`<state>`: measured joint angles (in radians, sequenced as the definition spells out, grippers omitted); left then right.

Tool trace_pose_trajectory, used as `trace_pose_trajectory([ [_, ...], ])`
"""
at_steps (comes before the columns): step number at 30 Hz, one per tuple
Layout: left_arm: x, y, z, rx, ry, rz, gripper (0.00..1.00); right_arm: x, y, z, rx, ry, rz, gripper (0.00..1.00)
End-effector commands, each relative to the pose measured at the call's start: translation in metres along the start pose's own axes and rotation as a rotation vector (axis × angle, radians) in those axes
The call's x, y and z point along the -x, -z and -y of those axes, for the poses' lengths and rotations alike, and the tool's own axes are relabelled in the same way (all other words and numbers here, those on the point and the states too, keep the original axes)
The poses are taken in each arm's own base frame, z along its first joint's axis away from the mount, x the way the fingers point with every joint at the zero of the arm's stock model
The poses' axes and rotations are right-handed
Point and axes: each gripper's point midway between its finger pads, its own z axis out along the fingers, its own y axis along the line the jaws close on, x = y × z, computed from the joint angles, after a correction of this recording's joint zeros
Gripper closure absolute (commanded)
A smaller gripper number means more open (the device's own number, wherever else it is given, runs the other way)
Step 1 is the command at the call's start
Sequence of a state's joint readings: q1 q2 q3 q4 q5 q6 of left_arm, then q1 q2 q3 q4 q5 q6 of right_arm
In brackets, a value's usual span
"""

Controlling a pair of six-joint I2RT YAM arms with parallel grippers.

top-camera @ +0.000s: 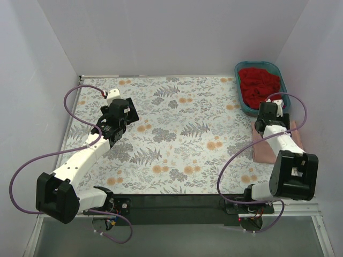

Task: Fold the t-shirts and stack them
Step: Neatly place the folded tshirt to the corner

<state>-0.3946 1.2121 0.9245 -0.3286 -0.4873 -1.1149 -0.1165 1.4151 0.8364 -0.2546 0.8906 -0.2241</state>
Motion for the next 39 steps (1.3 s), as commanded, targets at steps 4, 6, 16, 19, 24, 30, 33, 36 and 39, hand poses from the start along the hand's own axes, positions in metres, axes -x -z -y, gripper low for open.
trace_pose_trajectory([
  [4,0.005,0.001,-0.002,0.004,0.001,0.018,0.25,0.032,0.027,-0.06,0.409,-0.129,0.163,0.35],
  [6,0.006,0.001,-0.003,0.005,0.002,0.02,0.25,0.028,0.027,-0.072,0.458,-0.126,0.152,0.35],
  [16,0.006,0.001,-0.003,0.006,0.001,0.022,0.25,0.016,0.036,-0.132,0.732,-0.072,0.095,0.37],
  [19,0.005,0.001,-0.003,0.004,-0.003,0.019,0.25,0.007,0.032,-0.141,0.747,-0.05,0.052,0.39],
  [24,0.004,0.0,-0.004,0.01,-0.003,0.018,0.25,-0.011,0.019,-0.149,0.718,-0.012,-0.014,0.46],
  [30,0.003,0.0,-0.002,0.003,-0.006,0.015,0.25,-0.029,0.017,-0.156,0.725,0.032,-0.05,0.89],
  [33,0.003,0.0,-0.002,0.001,-0.005,0.015,0.25,-0.03,0.025,-0.16,0.747,0.045,-0.038,0.99],
  [36,0.003,0.0,-0.001,-0.003,-0.006,0.012,0.25,-0.027,0.035,-0.163,0.764,0.04,-0.014,0.99],
  [39,0.003,0.0,-0.001,-0.005,-0.004,0.012,0.25,-0.031,0.042,-0.164,0.769,0.05,-0.008,0.99],
])
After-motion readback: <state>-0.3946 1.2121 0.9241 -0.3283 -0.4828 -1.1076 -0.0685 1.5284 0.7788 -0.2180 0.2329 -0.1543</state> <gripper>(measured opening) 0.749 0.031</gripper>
